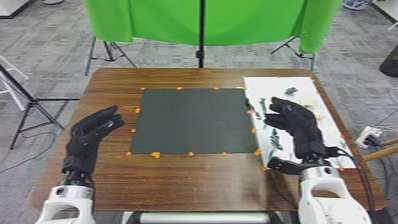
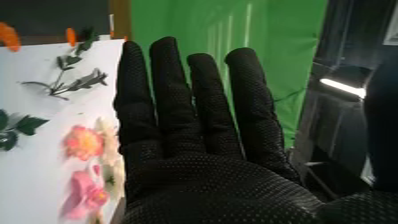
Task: Arrange flowers
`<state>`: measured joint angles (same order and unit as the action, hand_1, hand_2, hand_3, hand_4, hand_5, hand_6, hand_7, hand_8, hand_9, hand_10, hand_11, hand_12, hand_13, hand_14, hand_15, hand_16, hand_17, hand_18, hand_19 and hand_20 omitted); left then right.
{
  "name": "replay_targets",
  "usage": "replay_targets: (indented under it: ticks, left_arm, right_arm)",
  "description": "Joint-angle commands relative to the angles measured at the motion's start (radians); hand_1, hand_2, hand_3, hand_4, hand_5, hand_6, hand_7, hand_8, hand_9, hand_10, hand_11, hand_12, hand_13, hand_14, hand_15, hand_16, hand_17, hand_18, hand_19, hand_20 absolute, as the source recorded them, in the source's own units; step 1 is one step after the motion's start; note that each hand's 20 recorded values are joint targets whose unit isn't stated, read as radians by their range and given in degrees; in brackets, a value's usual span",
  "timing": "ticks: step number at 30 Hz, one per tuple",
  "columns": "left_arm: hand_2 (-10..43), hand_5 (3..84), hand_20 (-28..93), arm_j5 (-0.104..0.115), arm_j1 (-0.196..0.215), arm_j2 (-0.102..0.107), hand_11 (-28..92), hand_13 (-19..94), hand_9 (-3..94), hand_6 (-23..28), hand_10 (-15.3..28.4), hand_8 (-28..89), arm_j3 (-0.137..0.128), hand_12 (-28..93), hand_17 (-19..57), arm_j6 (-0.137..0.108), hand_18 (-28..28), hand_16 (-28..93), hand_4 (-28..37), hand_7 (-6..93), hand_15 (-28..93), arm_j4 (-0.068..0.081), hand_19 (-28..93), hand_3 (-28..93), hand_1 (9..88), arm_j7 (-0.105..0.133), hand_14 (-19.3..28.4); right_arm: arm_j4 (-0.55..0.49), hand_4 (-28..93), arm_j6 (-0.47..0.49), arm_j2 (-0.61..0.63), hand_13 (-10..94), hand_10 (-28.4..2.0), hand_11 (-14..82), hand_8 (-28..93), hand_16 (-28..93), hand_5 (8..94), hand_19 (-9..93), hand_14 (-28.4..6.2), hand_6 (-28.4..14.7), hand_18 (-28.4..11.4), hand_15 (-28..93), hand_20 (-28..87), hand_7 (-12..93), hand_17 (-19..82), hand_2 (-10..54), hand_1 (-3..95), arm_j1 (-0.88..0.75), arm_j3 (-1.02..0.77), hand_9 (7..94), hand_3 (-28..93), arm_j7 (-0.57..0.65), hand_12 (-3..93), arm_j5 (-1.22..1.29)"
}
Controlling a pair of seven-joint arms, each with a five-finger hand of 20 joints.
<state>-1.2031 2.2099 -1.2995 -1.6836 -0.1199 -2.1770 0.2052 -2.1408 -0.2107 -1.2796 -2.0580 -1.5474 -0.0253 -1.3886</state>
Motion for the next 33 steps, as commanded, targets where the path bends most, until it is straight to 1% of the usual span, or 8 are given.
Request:
replay_targets:
  ticks: [1,7,11,13,18,20,25,33]
  left_arm:
    - [-9.5,49.3,29,0.068,-0.004,0.006,23,37,47.2,3.9,13.4,-8,0.009,10,5.6,-0.018,14.3,-5,-13.4,17.3,36,0.019,27,62,39.1,0.005,18.0]
    - [-9.5,48.9,28,0.061,-0.003,0.009,23,37,46.8,3.8,13.4,-8,0.004,9,5.2,0.008,14.3,-5,-13.5,16.9,35,0.017,27,62,38.7,-0.009,18.0]
    - [-9.5,48.6,29,0.049,0.016,0.008,23,37,46.6,3.7,13.4,-8,-0.008,9,4.9,0.026,14.4,-5,-13.6,16.8,36,0.012,27,62,38.7,-0.032,18.0]
    - [-9.5,48.6,29,0.045,0.021,0.003,23,37,46.6,3.7,13.4,-8,-0.01,9,4.8,0.022,14.5,-5,-13.5,16.7,36,0.01,27,62,38.6,-0.035,18.1]
    - [-9.5,48.4,29,-0.011,0.018,0.01,23,37,46.4,3.8,13.3,-8,-0.023,9,4.7,0.039,14.5,-5,-13.4,16.4,35,0.007,27,62,38.6,-0.054,18.2]
    - [-9.5,48.3,29,-0.04,0.018,0.011,23,37,46.4,3.8,13.3,-8,-0.027,9,4.7,0.035,14.6,-5,-13.4,16.3,35,0.007,28,62,38.6,-0.062,18.2]
    - [-9.5,48.1,29,-0.05,0.016,0.01,23,37,46.3,3.8,13.3,-8,-0.033,9,4.6,0.05,14.6,-5,-13.5,16.1,35,0.006,28,62,38.7,-0.075,18.3]
    - [-9.5,48.0,29,-0.083,0.026,0.008,22,36,46.0,3.9,13.3,-8,-0.045,9,4.5,0.075,14.7,-5,-13.3,15.7,35,-0.002,28,62,38.6,-0.092,18.3]
  right_arm:
    - [0.014,-22,0.181,0.002,45,-14.0,7.7,-11,23,47.1,21,-14.6,-0.9,-16.6,14,31,20,27,-9.5,20.3,-0.004,-0.045,47.2,74,-0.065,15.0,0.042]
    - [-0.03,-20,-0.066,0.011,47,-14.3,8.5,-11,23,46.8,26,-14.5,-1.1,-16.8,14,35,20,30,-9.5,23.2,0.003,0.012,47.9,74,-0.034,15.5,-0.12]
    - [-0.042,-23,-0.264,0.036,56,-14.4,13.5,-11,21,50.7,51,-13.6,-1.9,-17.1,27,41,21,34,-9.5,25.4,0.004,0.044,53.5,71,0.038,16.3,-0.387]
    - [-0.043,-27,-0.268,0.053,62,-14.7,18.1,-10,20,53.3,67,-13.4,-2.6,-17.8,40,45,21,38,-9.5,26.8,-0.007,0.032,57.7,65,0.09,18.1,-0.528]
    - [-0.072,-28,-0.178,0.097,66,-16.1,21.9,-8,21,55.9,79,-13.6,-4.2,-17.8,53,45,19,45,-9.5,39.9,-0.073,-0.008,58.8,32,0.275,21.4,-0.923]
    - [-0.09,-28,-0.094,0.123,67,-16.5,22.9,-8,21,57.3,81,-13.5,-4.6,-17.4,55,43,20,47,-9.5,34.7,-0.086,-0.014,59.2,41,0.351,22.5,-0.978]
    - [-0.071,-28,-0.01,0.186,70,-17.3,25.5,-7,22,59.1,85,-12.0,-5.0,-15.3,60,41,19,51,-9.5,27.4,-0.062,0.018,61.0,62,0.475,24.1,-1.084]
    - [-0.04,-28,0.036,0.272,73,-17.2,26.2,-7,23,61.8,88,-10.8,-4.6,-13.4,62,39,19,55,-9.5,31.7,-0.094,0.009,65.2,57,0.515,23.8,-1.124]
